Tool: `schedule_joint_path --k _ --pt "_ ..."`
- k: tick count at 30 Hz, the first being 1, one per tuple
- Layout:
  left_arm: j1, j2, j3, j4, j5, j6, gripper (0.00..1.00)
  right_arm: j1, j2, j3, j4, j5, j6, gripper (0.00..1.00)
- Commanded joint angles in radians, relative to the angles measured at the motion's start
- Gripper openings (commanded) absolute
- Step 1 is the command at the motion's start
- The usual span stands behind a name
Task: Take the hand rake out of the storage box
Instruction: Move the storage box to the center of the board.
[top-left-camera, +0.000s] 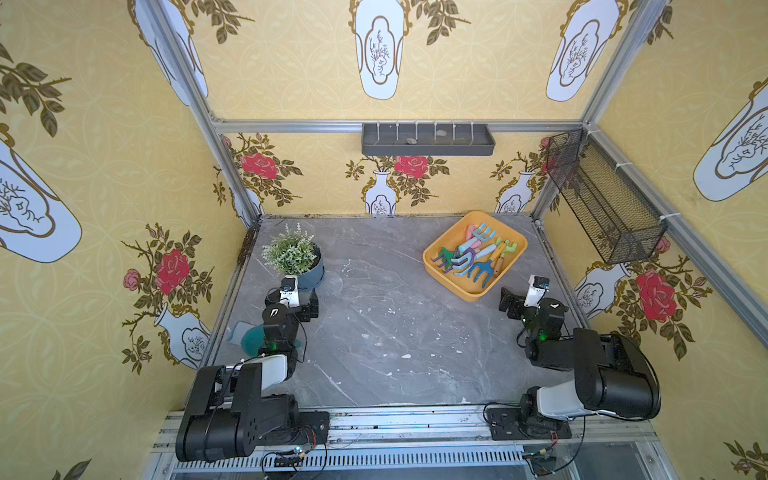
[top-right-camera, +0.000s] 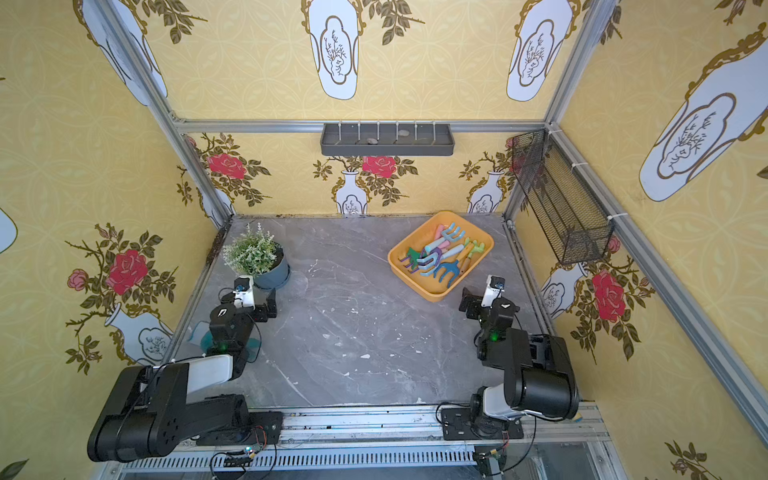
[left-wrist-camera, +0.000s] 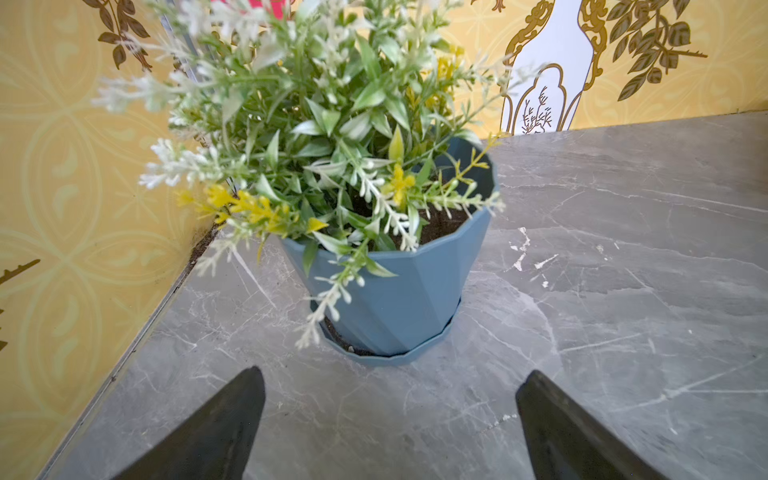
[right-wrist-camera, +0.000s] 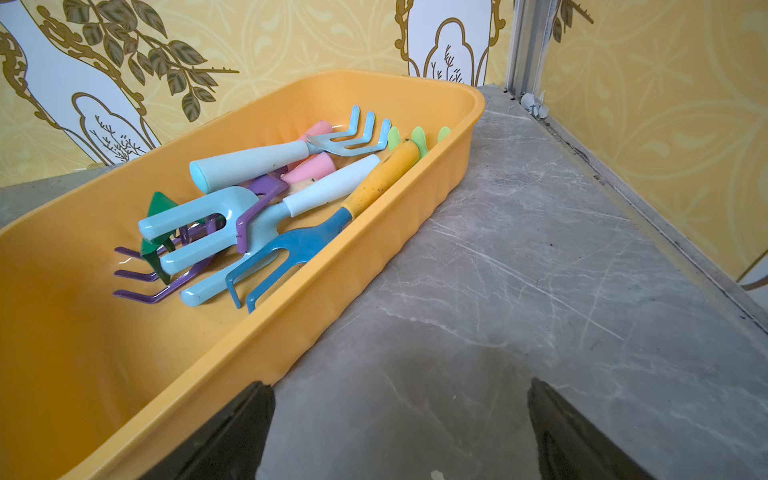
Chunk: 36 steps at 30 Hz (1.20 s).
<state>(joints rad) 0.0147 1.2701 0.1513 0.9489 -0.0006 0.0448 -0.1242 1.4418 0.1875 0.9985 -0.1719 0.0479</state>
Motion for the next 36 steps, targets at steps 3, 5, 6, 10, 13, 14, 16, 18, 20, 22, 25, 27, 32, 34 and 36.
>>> schedule_joint_path --k 3,5,6,10,13,14,16,18,20,22,25,27,32,34,36 --pt "0.001 0.001 -0.003 0.02 0.001 0.003 1.0 0.0 -0.003 -0.001 0.022 0.003 -0.007 0.98" --pt "0.0 0.001 -0.004 0.021 0.001 0.003 1.0 0.001 -0.003 0.0 0.022 0.003 -0.006 0.97" --pt "0.0 0.0 -0.003 0.02 0.001 0.003 1.0 0.001 -0.003 0.0 0.023 0.003 -0.006 0.97" --pt "0.0 0.002 -0.004 0.021 0.002 0.004 1.0 0.0 -0.003 0.0 0.022 0.002 -0.007 0.97" --pt "0.0 0.001 -0.004 0.02 0.002 0.004 1.0 0.001 -0.003 0.0 0.022 0.002 -0.007 0.97" --pt "0.0 0.001 -0.004 0.019 0.002 0.003 1.0 0.001 -0.003 -0.001 0.023 0.001 -0.007 0.98" --pt "0.001 0.001 -0.003 0.02 0.002 0.003 1.0 0.001 -0.003 -0.001 0.023 0.002 -0.006 0.98" --pt "0.0 0.0 -0.002 0.02 0.002 0.004 1.0 0.0 -0.003 0.0 0.022 0.002 -0.006 0.97" --pt "0.001 0.001 -0.003 0.02 0.002 0.003 1.0 0.001 -0.003 0.0 0.023 0.002 -0.006 0.97" --pt "0.0 0.002 -0.002 0.02 0.002 0.003 1.0 0.002 -0.004 -0.003 0.027 0.004 -0.006 0.97" --pt "0.001 -0.004 -0.003 0.022 -0.031 -0.011 1.0 0.035 -0.086 -0.003 -0.027 0.027 -0.036 0.98" --pt "-0.024 -0.047 -0.007 0.014 -0.085 0.001 1.0 0.079 -0.225 0.056 -0.237 0.099 -0.048 0.97" --pt "-0.199 -0.308 0.004 -0.159 -0.274 0.107 1.0 0.093 -0.48 0.151 -0.565 0.243 0.547 0.98" --pt "-0.246 -0.42 0.033 -0.218 -0.348 -0.031 1.0 0.047 -0.439 0.226 -0.626 -0.002 0.522 0.97" --pt "-0.246 -0.545 0.066 -0.349 -0.446 -0.367 1.0 0.072 -0.318 0.377 -0.774 -0.134 0.466 0.97"
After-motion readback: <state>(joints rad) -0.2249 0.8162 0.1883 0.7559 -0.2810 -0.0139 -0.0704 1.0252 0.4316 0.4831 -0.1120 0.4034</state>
